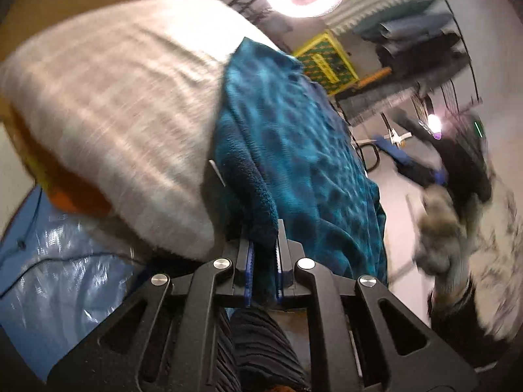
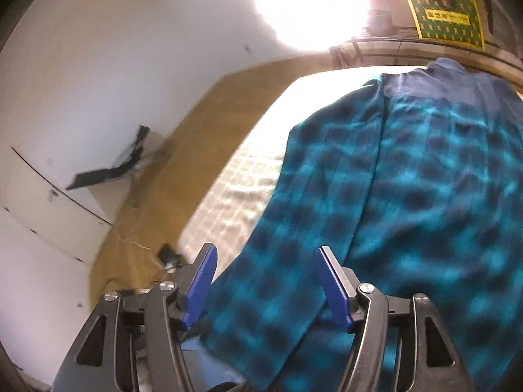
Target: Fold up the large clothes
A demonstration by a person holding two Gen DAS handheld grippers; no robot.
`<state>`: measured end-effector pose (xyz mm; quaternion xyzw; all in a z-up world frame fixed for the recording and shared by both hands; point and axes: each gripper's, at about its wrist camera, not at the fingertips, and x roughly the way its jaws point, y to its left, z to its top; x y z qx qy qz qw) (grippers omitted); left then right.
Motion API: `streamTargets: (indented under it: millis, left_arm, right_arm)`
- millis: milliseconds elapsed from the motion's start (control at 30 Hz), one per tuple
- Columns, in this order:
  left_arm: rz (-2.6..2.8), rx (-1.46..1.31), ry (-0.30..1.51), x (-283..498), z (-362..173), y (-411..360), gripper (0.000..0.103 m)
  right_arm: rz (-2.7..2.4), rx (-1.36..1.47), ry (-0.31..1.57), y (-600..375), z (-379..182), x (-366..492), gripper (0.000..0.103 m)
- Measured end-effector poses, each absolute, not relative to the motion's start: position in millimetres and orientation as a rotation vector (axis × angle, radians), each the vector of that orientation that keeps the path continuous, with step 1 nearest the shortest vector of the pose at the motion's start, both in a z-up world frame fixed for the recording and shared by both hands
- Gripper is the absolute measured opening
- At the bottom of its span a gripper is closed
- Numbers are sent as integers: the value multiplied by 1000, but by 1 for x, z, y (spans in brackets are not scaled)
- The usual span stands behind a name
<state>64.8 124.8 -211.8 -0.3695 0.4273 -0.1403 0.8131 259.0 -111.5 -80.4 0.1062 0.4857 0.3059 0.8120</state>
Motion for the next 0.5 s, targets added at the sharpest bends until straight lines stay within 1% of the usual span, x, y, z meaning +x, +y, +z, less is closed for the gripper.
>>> streamTargets:
  millis: [33,67,133,300,500]
  left_arm:
    - [-310,-763,907,66,-207,120,8]
    - [-318,-748,904,67,-205,117,8]
    - [-335,-721,897,71,-198,110,8]
    - [-370,-686,893,74,-192,100,7]
    - [-393,-626,897,79,-187,90,7]
  right_arm:
    - [629,184,1044,-101,-84,271,67]
    - [617,155,1051,-94,-88,277,70]
    - [596,101,1071,-71,-94,299,73]
    - [554,47,1171,-19,-126,343,73]
    - [521,-60,1252,29,-158,356,73]
